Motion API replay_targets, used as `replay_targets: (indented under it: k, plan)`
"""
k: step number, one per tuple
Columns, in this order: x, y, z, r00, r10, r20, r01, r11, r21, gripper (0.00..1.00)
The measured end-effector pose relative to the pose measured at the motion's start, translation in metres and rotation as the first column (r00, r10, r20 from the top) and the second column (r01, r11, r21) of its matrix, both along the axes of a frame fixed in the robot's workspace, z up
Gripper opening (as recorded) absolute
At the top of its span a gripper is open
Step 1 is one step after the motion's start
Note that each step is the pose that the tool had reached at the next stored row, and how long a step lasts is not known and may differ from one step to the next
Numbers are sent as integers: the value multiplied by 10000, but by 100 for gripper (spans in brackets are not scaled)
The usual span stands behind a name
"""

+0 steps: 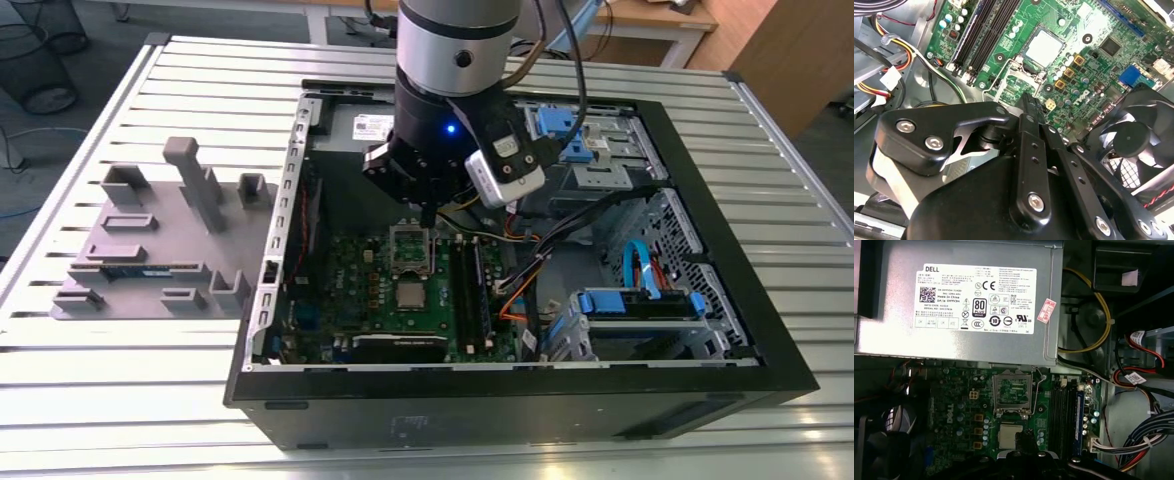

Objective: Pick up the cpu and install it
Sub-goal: 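Close the cpu cover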

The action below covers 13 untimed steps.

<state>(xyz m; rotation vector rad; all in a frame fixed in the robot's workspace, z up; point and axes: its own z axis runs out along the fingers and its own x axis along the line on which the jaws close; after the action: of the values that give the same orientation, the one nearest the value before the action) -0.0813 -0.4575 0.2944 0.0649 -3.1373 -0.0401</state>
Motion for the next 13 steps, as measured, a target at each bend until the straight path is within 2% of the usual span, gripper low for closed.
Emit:
replay_targets:
  k: [13]
  plan:
    - [46,1,-104,10000,27,0,-27,10000,-17,11]
